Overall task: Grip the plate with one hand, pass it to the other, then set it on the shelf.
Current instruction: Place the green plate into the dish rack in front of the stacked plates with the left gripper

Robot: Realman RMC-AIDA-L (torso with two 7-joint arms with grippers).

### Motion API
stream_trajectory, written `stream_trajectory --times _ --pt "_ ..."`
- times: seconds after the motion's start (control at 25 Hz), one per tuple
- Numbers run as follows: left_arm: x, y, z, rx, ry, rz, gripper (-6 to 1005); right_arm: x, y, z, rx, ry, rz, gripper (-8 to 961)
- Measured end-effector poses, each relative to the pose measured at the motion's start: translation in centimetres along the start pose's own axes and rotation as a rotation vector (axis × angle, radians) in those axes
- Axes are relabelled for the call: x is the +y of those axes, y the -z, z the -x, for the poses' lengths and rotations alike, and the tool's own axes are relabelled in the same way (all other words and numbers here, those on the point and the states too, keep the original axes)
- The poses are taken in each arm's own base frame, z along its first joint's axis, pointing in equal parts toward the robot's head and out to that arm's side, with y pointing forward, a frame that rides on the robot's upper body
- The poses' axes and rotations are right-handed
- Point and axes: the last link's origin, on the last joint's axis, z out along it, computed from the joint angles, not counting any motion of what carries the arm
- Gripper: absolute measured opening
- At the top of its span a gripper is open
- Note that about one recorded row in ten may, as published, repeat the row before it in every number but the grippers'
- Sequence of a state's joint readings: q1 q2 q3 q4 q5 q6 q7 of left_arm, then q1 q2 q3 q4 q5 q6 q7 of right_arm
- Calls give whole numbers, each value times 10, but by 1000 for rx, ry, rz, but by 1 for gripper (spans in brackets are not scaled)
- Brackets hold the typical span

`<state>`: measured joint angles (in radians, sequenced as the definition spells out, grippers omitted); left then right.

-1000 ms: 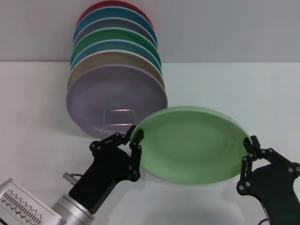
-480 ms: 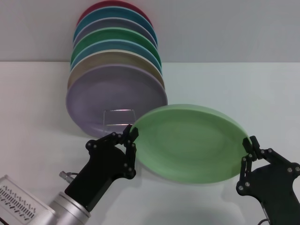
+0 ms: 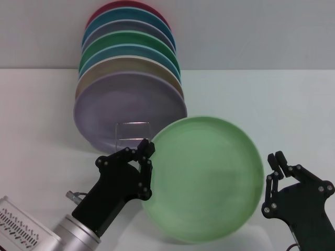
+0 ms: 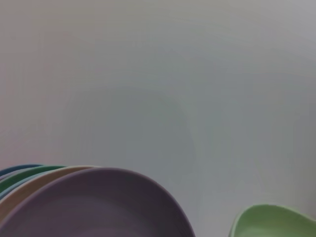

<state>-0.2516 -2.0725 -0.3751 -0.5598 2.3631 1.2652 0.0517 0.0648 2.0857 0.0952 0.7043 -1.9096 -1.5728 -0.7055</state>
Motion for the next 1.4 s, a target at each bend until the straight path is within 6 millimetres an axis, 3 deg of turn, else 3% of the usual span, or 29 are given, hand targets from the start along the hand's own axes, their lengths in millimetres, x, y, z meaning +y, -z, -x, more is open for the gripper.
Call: stream_trajectory --times 1.04,1.4 --pt "-3 8 -6 51 -28 -32 39 1 -3 12 -89 -112 20 39" --pt "-9 21 -29 221 -43 -69 38 -26 -1 13 -240 -366 72 40"
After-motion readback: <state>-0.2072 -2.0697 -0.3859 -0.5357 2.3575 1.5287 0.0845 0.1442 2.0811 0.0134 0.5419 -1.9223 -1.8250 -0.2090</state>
